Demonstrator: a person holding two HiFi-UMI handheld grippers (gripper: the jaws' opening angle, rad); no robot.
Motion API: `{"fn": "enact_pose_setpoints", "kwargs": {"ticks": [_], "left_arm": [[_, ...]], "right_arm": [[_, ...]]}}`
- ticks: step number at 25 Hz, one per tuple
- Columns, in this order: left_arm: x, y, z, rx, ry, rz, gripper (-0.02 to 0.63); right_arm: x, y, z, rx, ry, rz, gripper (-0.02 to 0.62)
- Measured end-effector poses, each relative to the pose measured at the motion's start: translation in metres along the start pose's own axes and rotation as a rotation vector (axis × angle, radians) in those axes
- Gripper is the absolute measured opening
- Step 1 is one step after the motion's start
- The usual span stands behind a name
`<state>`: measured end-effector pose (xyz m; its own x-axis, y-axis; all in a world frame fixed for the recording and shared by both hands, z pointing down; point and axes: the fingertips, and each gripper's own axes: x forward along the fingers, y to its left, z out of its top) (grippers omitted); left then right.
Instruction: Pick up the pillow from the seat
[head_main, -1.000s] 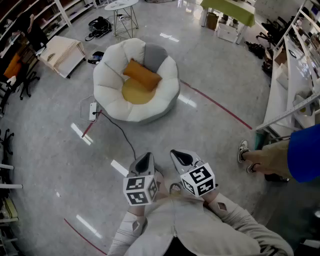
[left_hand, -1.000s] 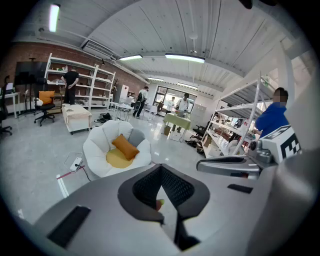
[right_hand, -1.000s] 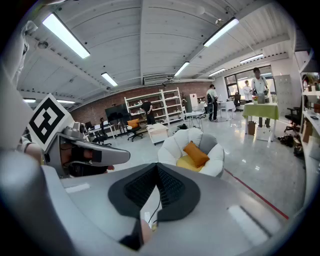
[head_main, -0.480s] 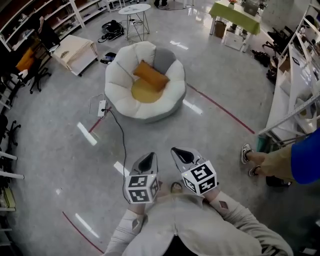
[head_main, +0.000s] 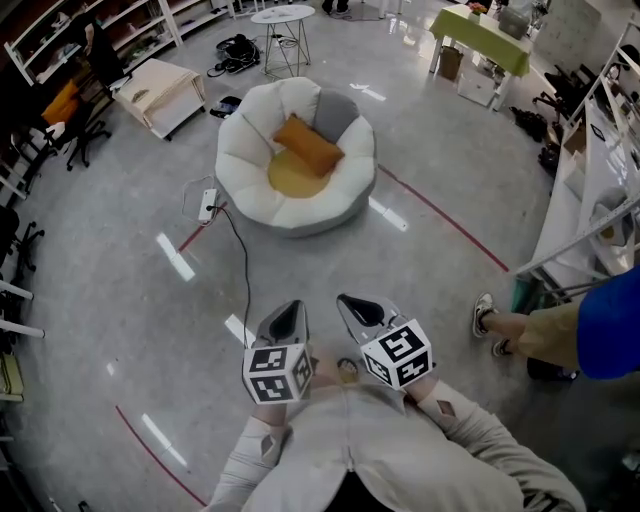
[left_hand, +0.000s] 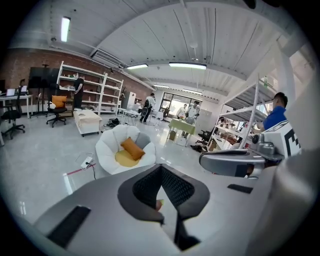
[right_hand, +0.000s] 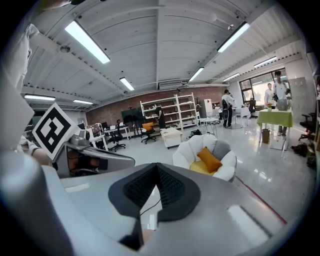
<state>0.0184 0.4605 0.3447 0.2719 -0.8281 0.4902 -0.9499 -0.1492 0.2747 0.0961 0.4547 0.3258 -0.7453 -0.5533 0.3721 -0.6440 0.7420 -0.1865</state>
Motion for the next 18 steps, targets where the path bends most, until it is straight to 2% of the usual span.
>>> {"fn": "enact_pose_setpoints", "kwargs": {"ticks": [10,18], "left_arm": [[0.005,0.003,0.005,-0.012,-0.006,0.022,0.006],[0.041,0.016,0.025,-0.011,0.01,0.025,0.006]], "right_arm": [[0.008,-0.005,0.002,-0.006,0.011,0.024,-0.002],[0.035,-0.038,0.012,0.014,0.026,0.007,-0.002]]}}
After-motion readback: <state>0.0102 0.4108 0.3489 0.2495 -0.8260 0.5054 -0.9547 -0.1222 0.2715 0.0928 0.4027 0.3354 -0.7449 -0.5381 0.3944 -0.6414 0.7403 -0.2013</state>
